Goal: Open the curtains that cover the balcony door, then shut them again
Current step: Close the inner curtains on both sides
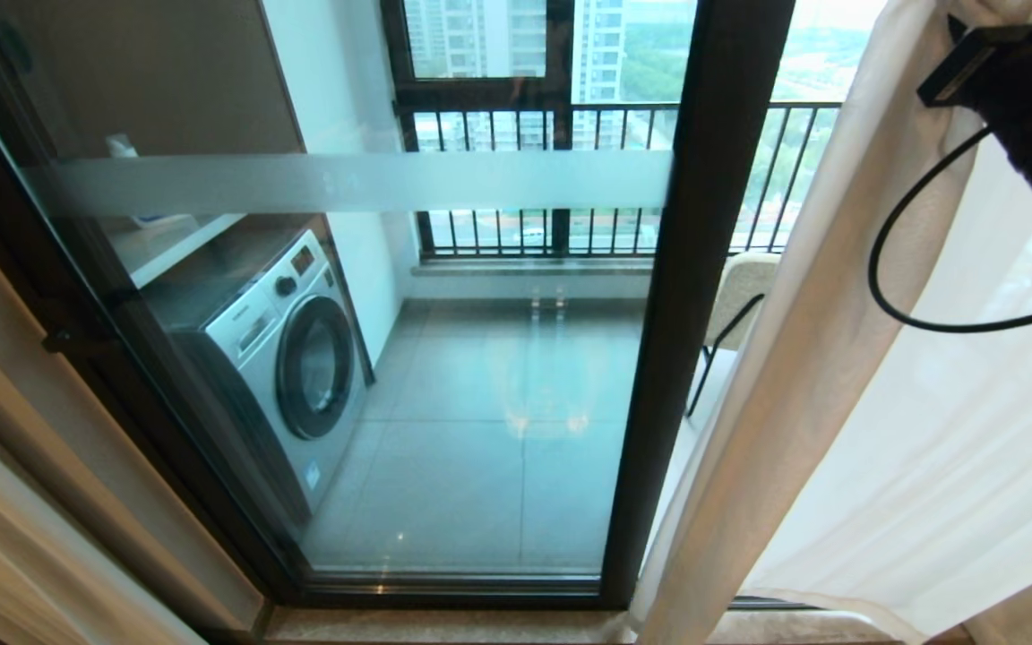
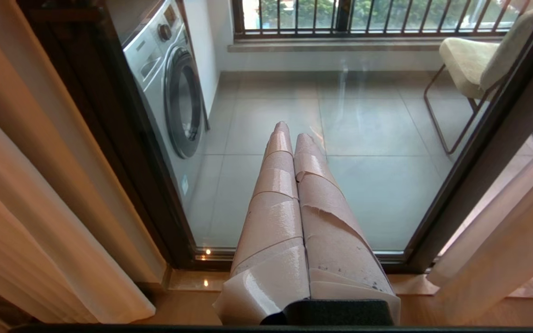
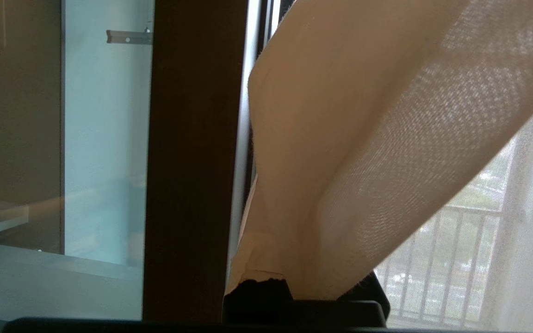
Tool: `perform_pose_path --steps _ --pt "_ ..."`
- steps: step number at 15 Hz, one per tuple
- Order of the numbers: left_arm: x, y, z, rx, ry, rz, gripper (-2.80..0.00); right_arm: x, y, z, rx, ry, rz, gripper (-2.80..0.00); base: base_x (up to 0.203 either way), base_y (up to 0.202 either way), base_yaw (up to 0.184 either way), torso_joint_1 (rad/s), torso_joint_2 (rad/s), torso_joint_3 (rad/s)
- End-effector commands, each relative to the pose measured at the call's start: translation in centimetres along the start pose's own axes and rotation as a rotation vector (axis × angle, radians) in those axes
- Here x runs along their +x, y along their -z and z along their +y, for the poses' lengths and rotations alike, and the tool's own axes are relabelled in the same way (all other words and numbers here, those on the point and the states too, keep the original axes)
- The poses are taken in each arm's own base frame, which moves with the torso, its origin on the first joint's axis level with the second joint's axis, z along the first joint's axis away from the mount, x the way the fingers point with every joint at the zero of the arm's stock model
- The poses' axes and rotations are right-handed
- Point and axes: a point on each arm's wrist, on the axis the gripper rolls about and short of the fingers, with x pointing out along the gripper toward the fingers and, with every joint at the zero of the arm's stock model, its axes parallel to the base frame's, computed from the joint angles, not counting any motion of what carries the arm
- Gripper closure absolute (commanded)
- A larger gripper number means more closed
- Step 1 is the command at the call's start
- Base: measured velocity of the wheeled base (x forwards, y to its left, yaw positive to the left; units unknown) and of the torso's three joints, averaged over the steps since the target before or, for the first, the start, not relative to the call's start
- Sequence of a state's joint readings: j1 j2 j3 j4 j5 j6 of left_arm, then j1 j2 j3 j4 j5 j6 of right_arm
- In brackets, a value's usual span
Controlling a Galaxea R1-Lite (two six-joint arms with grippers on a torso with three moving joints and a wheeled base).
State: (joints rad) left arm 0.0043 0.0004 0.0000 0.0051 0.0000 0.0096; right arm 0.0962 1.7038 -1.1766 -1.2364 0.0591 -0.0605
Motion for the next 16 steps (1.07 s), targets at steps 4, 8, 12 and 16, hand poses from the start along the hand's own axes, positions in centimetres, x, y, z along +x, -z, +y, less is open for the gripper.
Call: perform_pose_path --steps 4,8,12,16 --pt "0.01 -0.01 0.0 0.0 0.0 0.0 0.0 0.04 0.05 0.02 -0.001 -0.001 -0.006 0.0 0.0 0.191 0.003 0.001 0.0 0.003" --pt "0.01 -0.01 0.0 0.0 0.0 0.001 0.0 0.04 0.2 0.03 0.001 -0.001 -0.003 0.0 0.0 0.192 0.002 0.003 0.0 0.003" --pt "0.0 -0.01 0.0 0.0 0.0 0.0 0.0 0.05 0.28 0.03 0.001 -0.001 0.0 0.0 0.0 0.189 0.0 0.002 0.0 0.003" --pt "0.0 0.0 0.0 0.0 0.0 -0.001 0.0 0.02 0.24 0.03 0.001 -0.001 -0.001 0.0 0.0 0.19 0.002 0.001 0.0 0.003"
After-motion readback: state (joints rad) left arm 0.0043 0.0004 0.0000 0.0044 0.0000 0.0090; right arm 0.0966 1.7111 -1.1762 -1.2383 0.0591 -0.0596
